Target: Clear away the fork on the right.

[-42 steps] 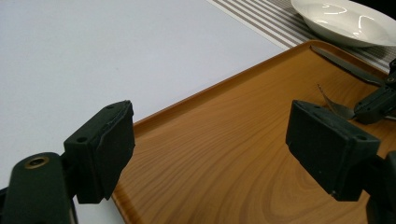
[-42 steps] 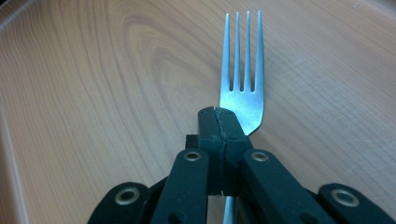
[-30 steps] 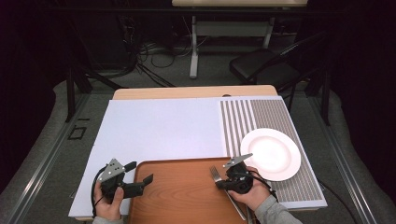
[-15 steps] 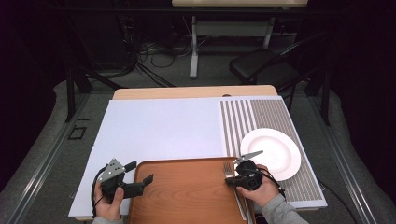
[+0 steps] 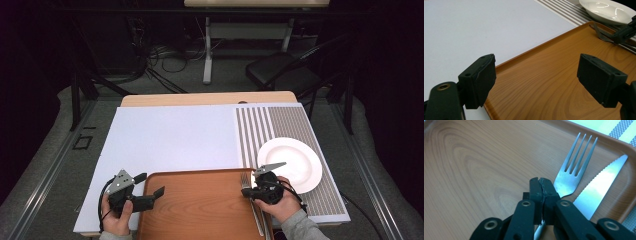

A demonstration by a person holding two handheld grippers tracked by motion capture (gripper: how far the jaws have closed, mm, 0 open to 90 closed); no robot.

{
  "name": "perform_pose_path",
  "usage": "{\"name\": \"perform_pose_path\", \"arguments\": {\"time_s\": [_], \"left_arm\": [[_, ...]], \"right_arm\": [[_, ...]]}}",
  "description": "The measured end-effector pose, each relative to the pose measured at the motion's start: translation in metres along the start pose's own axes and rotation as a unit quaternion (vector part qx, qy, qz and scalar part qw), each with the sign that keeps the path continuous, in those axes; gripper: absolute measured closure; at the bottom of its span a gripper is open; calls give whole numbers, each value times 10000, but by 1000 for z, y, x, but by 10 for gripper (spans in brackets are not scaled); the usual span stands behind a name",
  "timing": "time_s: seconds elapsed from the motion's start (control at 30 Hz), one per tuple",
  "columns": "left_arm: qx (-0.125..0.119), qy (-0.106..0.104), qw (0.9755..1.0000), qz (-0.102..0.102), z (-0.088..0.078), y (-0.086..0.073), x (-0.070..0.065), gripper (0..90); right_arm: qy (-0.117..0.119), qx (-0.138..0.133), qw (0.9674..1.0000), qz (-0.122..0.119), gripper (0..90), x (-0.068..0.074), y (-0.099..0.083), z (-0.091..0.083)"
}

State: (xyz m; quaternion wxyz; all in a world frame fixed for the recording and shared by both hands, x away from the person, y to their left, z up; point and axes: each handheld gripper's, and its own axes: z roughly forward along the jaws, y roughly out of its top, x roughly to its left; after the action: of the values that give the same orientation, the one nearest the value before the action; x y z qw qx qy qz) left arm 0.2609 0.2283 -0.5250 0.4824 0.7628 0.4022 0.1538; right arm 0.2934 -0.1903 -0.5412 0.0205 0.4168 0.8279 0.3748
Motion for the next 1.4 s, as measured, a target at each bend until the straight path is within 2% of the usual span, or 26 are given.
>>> {"name": "perform_pose_path", "arguments": {"time_s": [0.03,0.1,0.17,0.23,0.33,0.43,0.63,0.7,0.8,1.03,1.17,1.23,1.33,1.4], "left_arm": [[0,-1,10000,0,0,0,0,160],[-6,0,10000,-5,0,0,0,160],[-13,11,10000,-14,-1,0,1,160],[-10,13,10000,-23,-1,0,1,160],[-4,8,10000,-18,0,0,1,160],[-6,-1,10000,-32,0,0,1,160],[3,1,10000,-31,0,-1,1,160],[7,-1,10000,-25,0,-1,1,160],[3,-1,10000,-36,0,-1,1,160],[4,3,10000,-18,0,-1,1,160],[-4,17,10000,-17,-1,0,1,160],[-6,16,10000,-16,-1,0,1,160],[-11,15,10000,-9,-1,0,1,160],[-11,15,10000,-8,-1,0,1,160]], "right_arm": [[-10,170,9998,-101,867,0,2,-4],[-30,116,9997,-225,841,0,3,-7],[61,-78,9994,-323,800,0,4,-9],[24,-206,9985,-506,743,1,5,-11],[93,-281,9984,-486,667,0,5,-12],[-109,-451,9962,-736,560,1,6,-13],[-225,-599,9920,-1090,488,3,9,-15],[-301,-607,9914,-1117,478,3,9,-15],[-250,-599,9914,-1134,480,2,9,-15],[-314,-622,9896,-1255,405,4,9,-18],[-276,-732,9880,-1330,360,4,10,-22],[-326,-718,9886,-1284,355,3,11,-25],[-381,-746,9887,-1244,265,0,10,-32],[-501,-827,9870,-1282,161,-3,8,-37]]}}
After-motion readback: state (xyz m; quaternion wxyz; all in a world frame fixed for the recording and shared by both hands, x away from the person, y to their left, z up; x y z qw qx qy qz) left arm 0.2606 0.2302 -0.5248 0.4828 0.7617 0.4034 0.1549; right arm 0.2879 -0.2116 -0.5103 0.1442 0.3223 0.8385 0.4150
